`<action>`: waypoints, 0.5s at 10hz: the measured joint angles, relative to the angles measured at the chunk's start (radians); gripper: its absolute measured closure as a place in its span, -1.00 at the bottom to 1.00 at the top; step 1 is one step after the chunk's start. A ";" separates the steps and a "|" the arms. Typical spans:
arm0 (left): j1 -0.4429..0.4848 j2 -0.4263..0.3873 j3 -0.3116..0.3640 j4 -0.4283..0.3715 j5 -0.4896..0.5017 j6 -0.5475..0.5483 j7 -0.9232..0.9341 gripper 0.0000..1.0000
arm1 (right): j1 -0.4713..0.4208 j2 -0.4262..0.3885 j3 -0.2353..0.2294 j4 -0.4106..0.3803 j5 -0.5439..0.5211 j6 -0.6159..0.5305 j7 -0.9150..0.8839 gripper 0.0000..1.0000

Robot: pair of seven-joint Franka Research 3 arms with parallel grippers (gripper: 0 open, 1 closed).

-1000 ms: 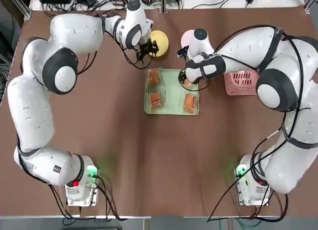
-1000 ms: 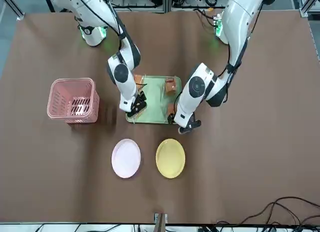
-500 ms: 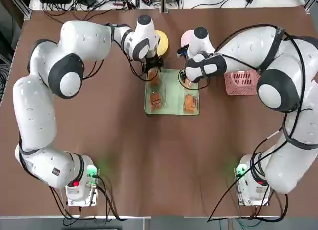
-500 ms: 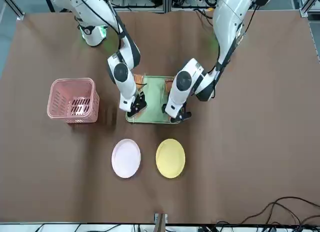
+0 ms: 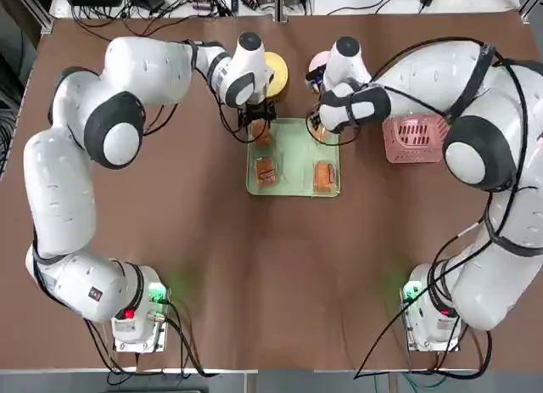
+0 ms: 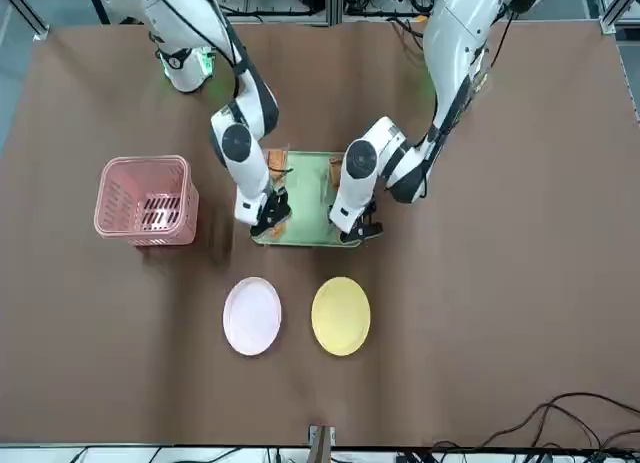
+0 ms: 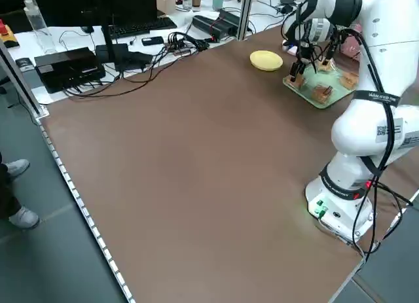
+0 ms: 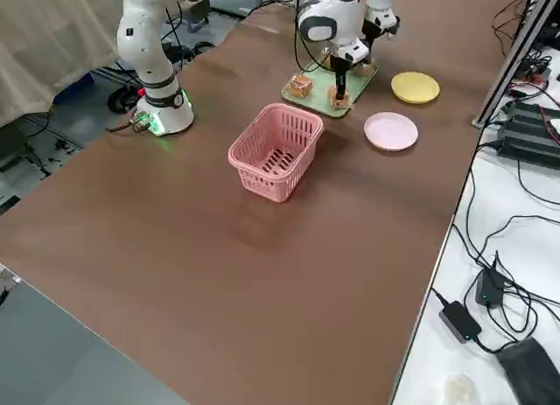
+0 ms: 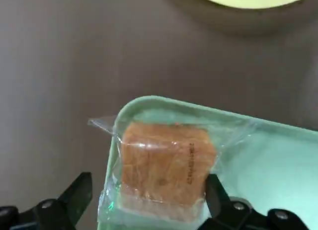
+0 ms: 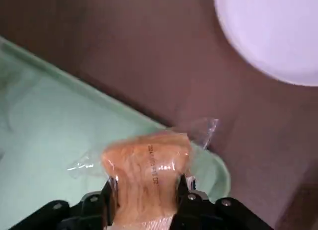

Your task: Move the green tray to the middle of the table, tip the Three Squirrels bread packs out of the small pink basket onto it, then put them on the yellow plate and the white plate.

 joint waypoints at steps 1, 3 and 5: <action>-0.002 0.004 0.000 0.002 0.007 0.000 0.000 -1.00 | -0.029 -0.006 -0.002 0.024 0.000 -0.010 -0.001 0.03; -0.006 0.033 -0.001 0.026 0.023 0.000 0.000 -1.00 | -0.074 -0.016 -0.003 0.078 0.000 -0.049 -0.001 0.03; -0.010 0.074 -0.002 0.063 0.050 0.000 0.000 -1.00 | -0.109 -0.020 -0.004 0.132 0.000 -0.060 0.000 0.03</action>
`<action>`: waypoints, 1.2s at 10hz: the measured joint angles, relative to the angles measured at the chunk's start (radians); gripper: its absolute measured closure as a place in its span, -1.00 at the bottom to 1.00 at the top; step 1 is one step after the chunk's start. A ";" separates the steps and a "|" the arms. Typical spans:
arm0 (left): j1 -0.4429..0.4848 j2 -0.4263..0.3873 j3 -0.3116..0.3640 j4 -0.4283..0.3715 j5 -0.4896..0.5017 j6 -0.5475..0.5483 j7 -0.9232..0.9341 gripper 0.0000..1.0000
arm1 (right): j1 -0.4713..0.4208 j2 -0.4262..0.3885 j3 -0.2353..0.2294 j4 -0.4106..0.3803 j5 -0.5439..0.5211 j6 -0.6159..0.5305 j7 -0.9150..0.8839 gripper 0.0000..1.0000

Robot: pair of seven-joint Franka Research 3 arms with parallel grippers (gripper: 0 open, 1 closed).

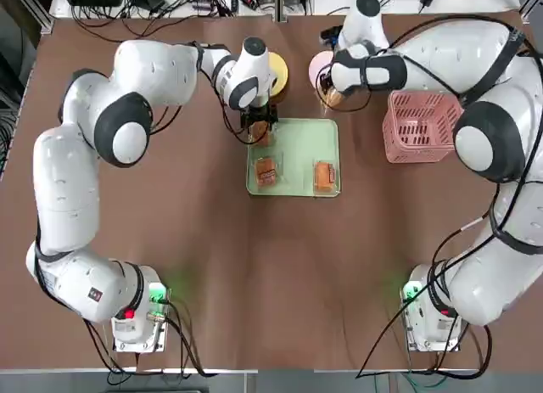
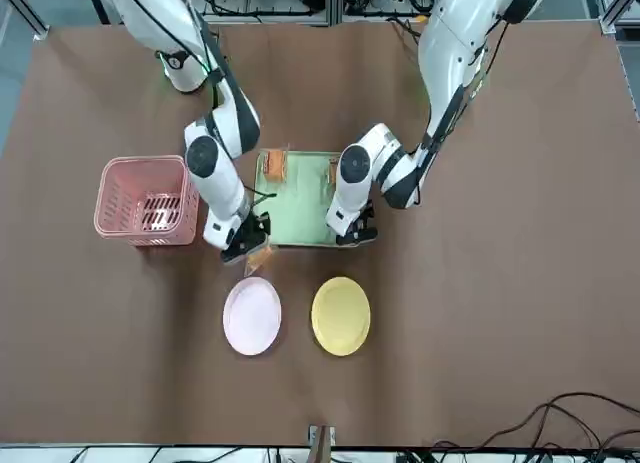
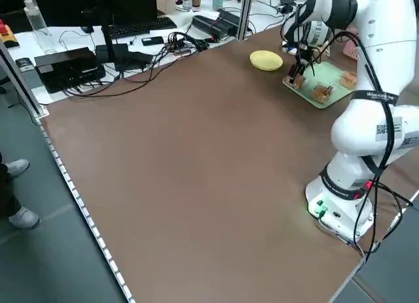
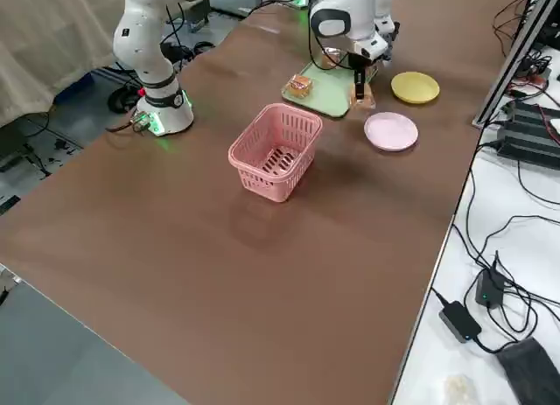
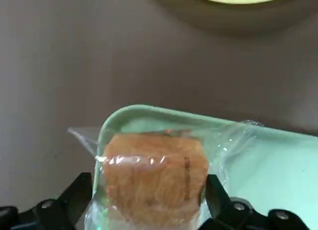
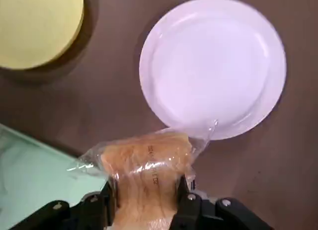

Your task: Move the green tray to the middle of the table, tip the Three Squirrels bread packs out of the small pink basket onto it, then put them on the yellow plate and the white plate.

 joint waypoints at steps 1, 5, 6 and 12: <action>-0.002 0.012 0.000 0.010 0.007 0.000 0.000 -1.00 | -0.026 0.000 -0.001 0.050 0.000 -0.027 0.000 0.03; -0.001 0.025 0.001 0.027 0.014 0.007 0.000 -0.72 | -0.112 0.133 -0.002 0.321 0.000 -0.167 -0.001 0.03; 0.005 0.020 0.000 0.030 0.014 0.005 0.000 -0.42 | -0.125 0.185 -0.002 0.371 0.000 -0.182 -0.001 0.03; 0.076 -0.090 0.003 0.094 0.016 -0.073 0.038 -0.13 | -0.131 0.348 0.012 0.497 0.001 -0.203 -0.001 0.19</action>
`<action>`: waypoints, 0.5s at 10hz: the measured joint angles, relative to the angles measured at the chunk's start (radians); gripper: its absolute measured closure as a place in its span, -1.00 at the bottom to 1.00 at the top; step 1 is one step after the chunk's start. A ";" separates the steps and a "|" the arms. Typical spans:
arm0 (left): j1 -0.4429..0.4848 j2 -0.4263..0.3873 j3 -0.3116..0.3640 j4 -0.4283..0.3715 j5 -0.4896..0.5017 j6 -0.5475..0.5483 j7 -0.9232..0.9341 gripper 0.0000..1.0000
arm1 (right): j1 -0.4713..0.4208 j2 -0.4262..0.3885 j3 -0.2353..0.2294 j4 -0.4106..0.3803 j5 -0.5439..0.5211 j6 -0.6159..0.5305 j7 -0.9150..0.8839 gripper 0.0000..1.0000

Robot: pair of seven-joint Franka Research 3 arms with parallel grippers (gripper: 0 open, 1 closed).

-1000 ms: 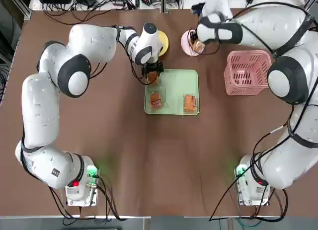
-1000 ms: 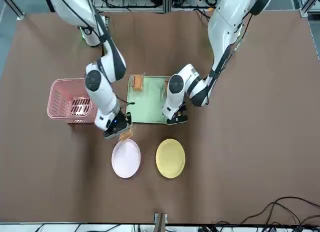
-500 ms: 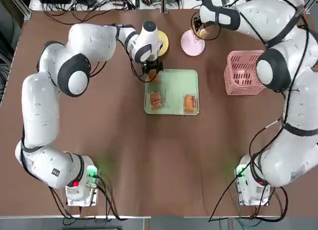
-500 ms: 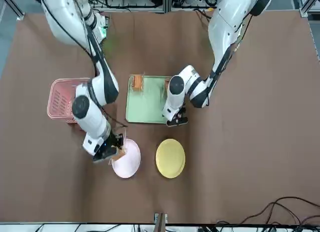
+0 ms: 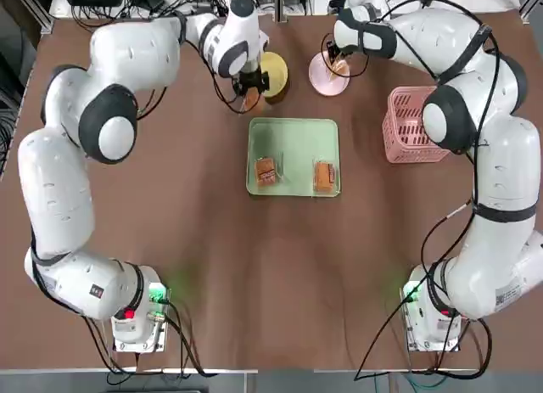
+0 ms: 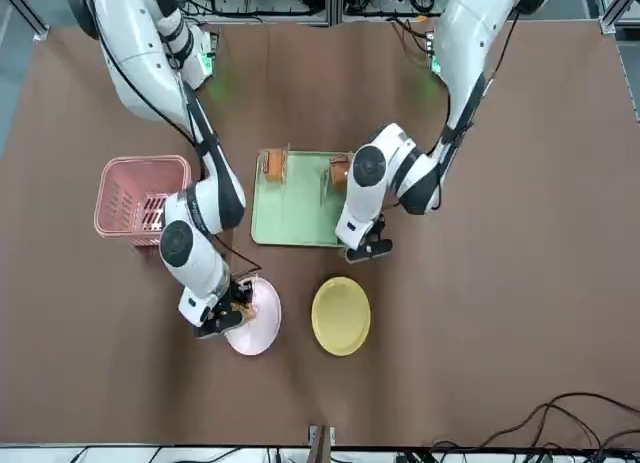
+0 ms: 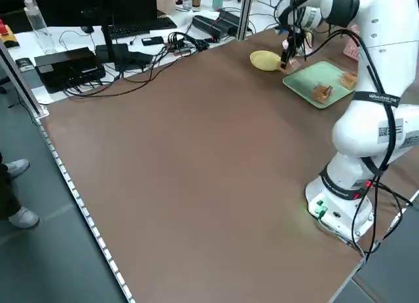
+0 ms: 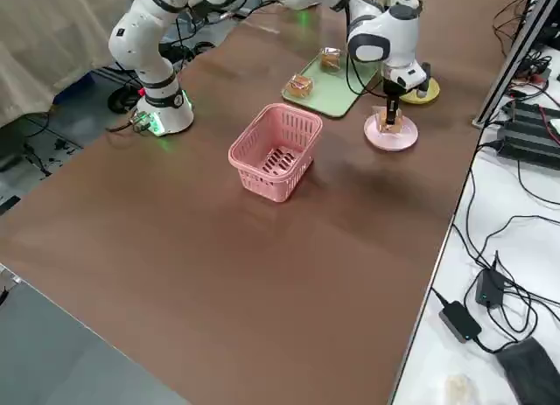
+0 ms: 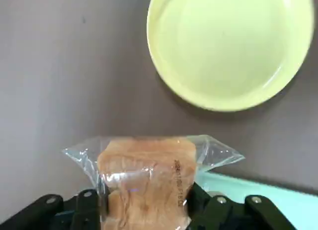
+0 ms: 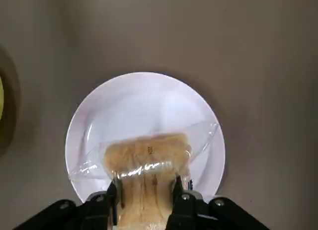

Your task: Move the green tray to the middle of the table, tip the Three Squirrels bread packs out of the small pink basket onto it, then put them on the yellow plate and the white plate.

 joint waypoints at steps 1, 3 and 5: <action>0.009 0.009 0.001 0.036 0.000 -0.002 0.005 -0.15 | 0.004 0.009 0.004 0.002 0.000 0.000 0.000 0.20; 0.009 0.068 0.006 0.119 0.000 -0.001 0.005 -0.15 | 0.008 0.023 0.005 0.005 0.000 0.000 0.000 0.16; 0.003 0.135 0.028 0.217 0.000 0.004 0.005 -0.15 | 0.005 0.024 0.003 0.011 0.000 0.000 0.001 -0.37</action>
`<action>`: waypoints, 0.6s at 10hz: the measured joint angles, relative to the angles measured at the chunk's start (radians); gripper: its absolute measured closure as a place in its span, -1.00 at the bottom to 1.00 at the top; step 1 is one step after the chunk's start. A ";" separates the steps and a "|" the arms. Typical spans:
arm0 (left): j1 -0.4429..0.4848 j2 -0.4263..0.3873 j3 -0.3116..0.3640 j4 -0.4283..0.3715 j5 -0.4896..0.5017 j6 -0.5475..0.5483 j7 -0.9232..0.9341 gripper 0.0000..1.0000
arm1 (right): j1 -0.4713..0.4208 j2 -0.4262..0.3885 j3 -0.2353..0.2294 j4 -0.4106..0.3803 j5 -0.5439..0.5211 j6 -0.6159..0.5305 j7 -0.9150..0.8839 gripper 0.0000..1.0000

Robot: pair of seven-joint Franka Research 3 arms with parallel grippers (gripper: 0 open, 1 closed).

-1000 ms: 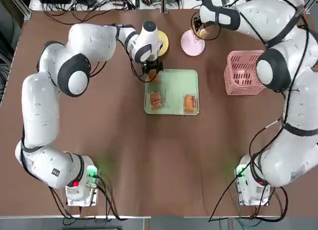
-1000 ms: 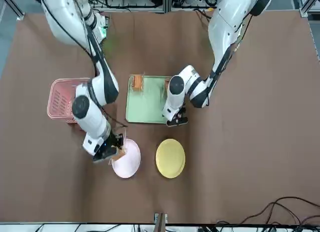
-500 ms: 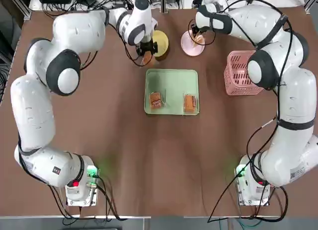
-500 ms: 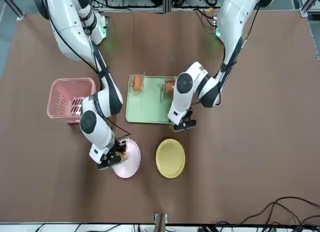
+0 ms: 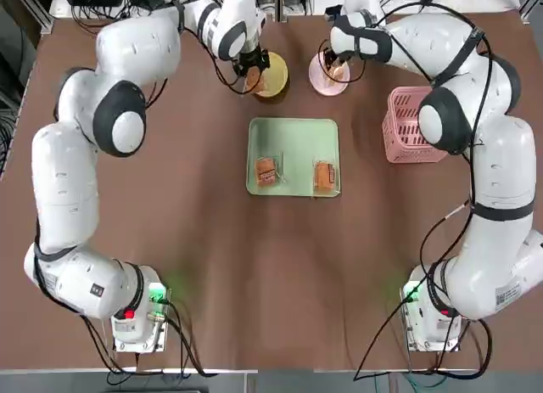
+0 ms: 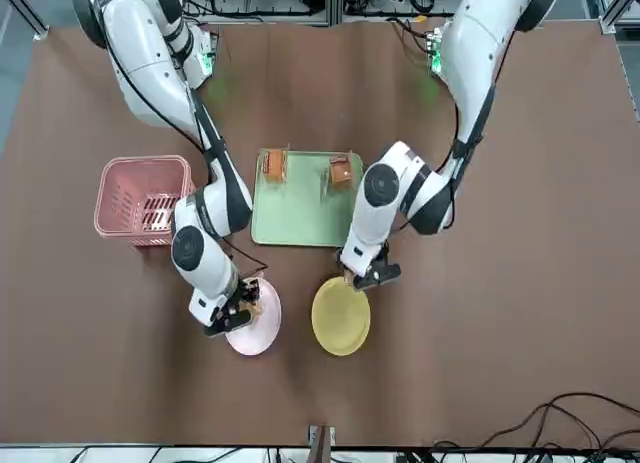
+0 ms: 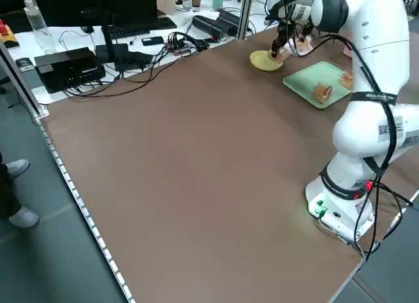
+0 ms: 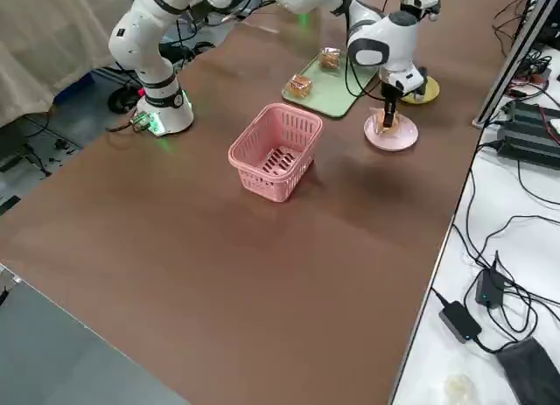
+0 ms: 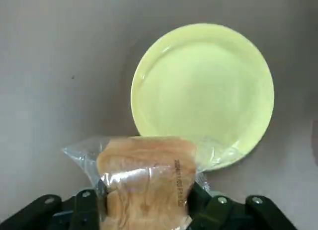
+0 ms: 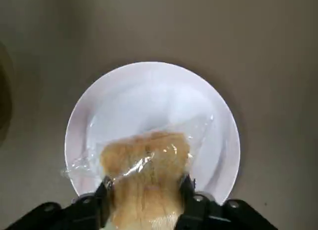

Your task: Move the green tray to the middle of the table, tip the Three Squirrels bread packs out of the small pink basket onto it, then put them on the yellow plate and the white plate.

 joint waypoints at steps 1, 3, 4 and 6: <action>-0.006 0.032 0.017 0.049 0.000 0.011 0.000 -0.15 | -0.003 0.000 0.000 0.006 0.001 0.000 0.000 -0.66; -0.036 0.078 0.074 0.088 0.000 0.104 0.001 -0.15 | -0.002 -0.015 0.001 0.018 0.001 -0.022 0.001 -0.97; -0.066 0.100 0.109 0.103 0.000 0.144 -0.003 -0.15 | 0.002 -0.042 0.002 0.019 0.002 -0.085 0.009 -0.97; -0.133 0.151 0.172 0.137 0.000 0.226 -0.026 -0.15 | 0.013 -0.155 0.003 -0.036 0.002 -0.209 0.042 -0.96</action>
